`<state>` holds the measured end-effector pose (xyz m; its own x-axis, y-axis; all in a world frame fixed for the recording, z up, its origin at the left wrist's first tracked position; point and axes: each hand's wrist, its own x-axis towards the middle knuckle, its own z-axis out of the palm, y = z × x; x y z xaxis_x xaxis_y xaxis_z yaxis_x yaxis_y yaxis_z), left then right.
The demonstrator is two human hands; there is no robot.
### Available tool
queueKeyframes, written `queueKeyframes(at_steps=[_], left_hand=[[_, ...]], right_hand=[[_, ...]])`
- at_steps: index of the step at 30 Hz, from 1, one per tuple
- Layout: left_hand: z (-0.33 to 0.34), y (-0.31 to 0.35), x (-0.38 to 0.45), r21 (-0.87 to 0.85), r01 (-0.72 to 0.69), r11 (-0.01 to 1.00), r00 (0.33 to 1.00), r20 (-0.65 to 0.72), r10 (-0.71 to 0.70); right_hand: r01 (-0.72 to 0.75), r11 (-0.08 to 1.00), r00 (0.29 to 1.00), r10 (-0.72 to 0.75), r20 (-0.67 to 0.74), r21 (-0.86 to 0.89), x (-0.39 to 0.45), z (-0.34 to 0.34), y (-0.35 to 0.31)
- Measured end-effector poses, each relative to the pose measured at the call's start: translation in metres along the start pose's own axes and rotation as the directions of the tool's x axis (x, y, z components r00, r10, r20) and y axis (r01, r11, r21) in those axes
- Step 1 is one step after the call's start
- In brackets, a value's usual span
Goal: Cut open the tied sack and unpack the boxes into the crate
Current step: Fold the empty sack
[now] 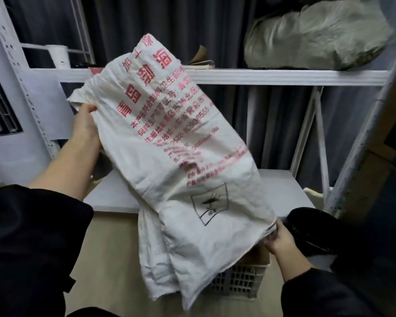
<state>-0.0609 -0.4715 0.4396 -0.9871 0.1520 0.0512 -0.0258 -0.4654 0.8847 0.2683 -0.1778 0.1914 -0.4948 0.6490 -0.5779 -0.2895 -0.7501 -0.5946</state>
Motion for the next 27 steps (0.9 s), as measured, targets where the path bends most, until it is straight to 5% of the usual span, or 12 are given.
queueKeyframes(at_steps=[4,10,15,18,22,24,27], left_hand=[[-0.012,-0.022,0.043,0.050,0.037,0.998,0.995,-0.092,-0.033],[0.023,-0.007,-0.021,0.097,-0.016,0.995,0.997,-0.070,0.023],[0.041,0.000,-0.054,0.094,-0.074,0.993,0.996,-0.036,0.078],[0.051,-0.004,-0.063,0.161,-0.105,0.981,0.994,-0.022,0.110],[0.065,-0.010,-0.072,0.214,-0.073,0.974,0.995,0.075,0.058],[0.074,-0.013,-0.077,0.202,-0.062,0.978,0.992,0.119,0.038],[0.084,-0.015,-0.081,0.156,-0.048,0.987,0.985,0.169,0.021]], right_hand=[[-0.152,0.987,0.984,0.147,-0.099,-0.048,0.004,-0.021,0.009],[-0.125,0.936,0.976,0.175,0.127,-0.329,-0.003,-0.024,0.010],[-0.148,0.791,0.989,0.120,-0.087,-0.593,-0.010,-0.032,0.024],[-0.174,0.597,0.984,0.071,-0.165,-0.783,-0.023,-0.025,0.026],[0.215,0.741,0.977,-0.166,0.136,-0.636,-0.037,0.026,-0.010],[0.451,0.731,0.886,-0.301,0.352,-0.511,-0.046,0.060,-0.035],[0.704,0.553,0.684,-0.363,0.633,-0.445,-0.080,0.109,-0.065]])
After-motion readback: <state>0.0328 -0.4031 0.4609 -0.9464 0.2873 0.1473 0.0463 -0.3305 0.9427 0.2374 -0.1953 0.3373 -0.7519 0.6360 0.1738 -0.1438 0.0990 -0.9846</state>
